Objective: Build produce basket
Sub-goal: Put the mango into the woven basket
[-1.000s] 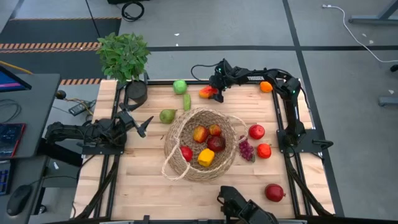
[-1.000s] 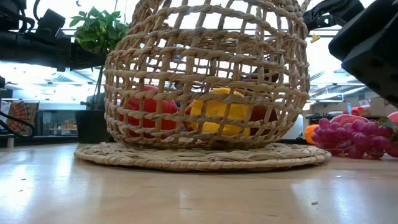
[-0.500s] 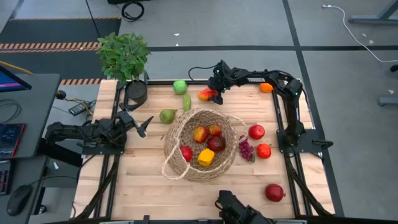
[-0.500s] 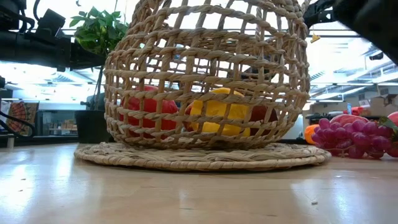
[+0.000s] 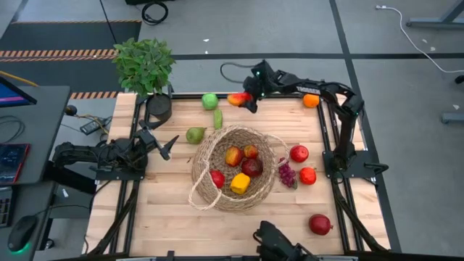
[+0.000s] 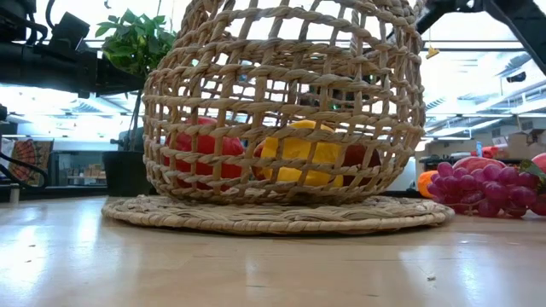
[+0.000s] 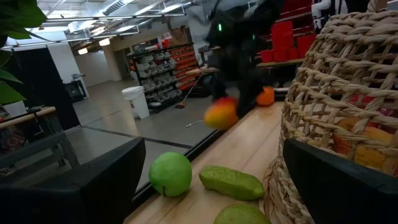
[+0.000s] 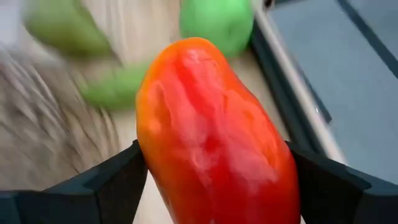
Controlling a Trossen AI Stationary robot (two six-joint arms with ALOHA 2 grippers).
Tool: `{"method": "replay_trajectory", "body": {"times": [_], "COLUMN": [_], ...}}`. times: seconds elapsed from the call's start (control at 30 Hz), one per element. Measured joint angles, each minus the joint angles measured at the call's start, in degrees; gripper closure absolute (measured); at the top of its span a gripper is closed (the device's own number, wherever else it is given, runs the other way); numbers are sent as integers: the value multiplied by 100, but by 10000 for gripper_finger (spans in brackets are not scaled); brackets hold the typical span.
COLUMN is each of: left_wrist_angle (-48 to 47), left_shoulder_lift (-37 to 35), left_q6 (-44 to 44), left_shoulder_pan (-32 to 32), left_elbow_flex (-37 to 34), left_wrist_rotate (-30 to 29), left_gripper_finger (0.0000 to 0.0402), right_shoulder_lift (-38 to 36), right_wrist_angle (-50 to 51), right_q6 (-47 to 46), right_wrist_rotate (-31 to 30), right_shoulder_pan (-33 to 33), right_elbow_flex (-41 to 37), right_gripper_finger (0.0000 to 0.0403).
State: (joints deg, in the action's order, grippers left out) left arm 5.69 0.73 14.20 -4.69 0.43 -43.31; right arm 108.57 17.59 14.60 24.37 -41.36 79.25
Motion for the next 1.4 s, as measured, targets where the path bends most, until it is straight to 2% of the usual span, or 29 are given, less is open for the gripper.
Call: {"method": "replay_trajectory", "body": {"times": [0.23,0.37,0.47,0.8,1.0,1.4], "left_wrist_angle": [0,0,0,-2,0,-1], "left_shoulder_lift": [0,0,0,0,0,0], "left_q6": [0,0,0,0,0,0], "left_shoulder_pan": [0,0,1,2,0,1], "left_elbow_flex": [0,0,0,0,0,0], "left_wrist_rotate": [0,0,0,0,2,0], "left_gripper_finger": [14,14,14,14,14,14], "right_shoulder_lift": [-490,-864,-1185,-2018,-2378,-2502], "right_wrist_angle": [-698,-1168,-1414,-1414,-1098,-643], "right_q6": [-1810,-2579,-2660,-2799,-2785,-2797], "right_wrist_rotate": [1020,1153,1101,283,-692,-2141], "right_shoulder_pan": [29,138,353,1610,2633,4305], "right_elbow_flex": [141,146,146,146,146,146], "right_gripper_finger": [54,54,53,53,53,53]}}
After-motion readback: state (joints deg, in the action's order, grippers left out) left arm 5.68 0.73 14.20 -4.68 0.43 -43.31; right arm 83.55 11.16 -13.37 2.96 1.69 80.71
